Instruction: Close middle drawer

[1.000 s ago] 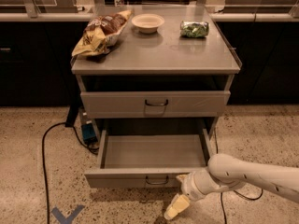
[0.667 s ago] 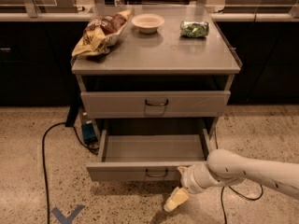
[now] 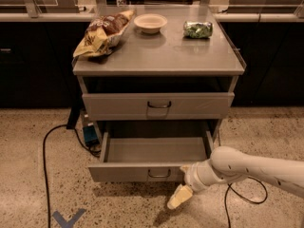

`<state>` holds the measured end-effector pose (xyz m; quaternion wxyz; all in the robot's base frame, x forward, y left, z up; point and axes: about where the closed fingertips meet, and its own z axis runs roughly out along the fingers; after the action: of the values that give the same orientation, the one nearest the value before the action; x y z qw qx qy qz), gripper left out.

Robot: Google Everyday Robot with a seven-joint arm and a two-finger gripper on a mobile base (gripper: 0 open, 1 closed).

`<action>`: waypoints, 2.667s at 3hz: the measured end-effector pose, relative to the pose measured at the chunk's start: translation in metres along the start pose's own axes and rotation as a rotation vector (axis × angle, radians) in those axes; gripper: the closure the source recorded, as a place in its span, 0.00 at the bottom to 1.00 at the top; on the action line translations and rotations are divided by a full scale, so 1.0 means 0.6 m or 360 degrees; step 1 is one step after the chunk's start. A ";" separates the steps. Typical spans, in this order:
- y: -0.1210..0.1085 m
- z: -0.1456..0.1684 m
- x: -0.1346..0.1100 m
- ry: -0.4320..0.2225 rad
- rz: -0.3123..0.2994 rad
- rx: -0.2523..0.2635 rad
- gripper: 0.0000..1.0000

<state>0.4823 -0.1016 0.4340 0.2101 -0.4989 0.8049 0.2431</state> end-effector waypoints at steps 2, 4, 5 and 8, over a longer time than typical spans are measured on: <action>-0.096 -0.025 -0.073 0.0014 -0.0062 0.0087 0.00; -0.053 0.037 -0.039 0.0021 0.0017 -0.0064 0.00; -0.089 0.041 -0.043 0.0019 0.0014 -0.0011 0.00; -0.194 0.037 -0.106 0.0041 -0.0104 0.0138 0.00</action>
Offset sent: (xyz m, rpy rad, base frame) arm 0.1029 -0.0013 0.0423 -0.0495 -0.0928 0.0018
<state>0.6161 -0.0883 0.4323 0.2291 -0.5185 0.8005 0.1945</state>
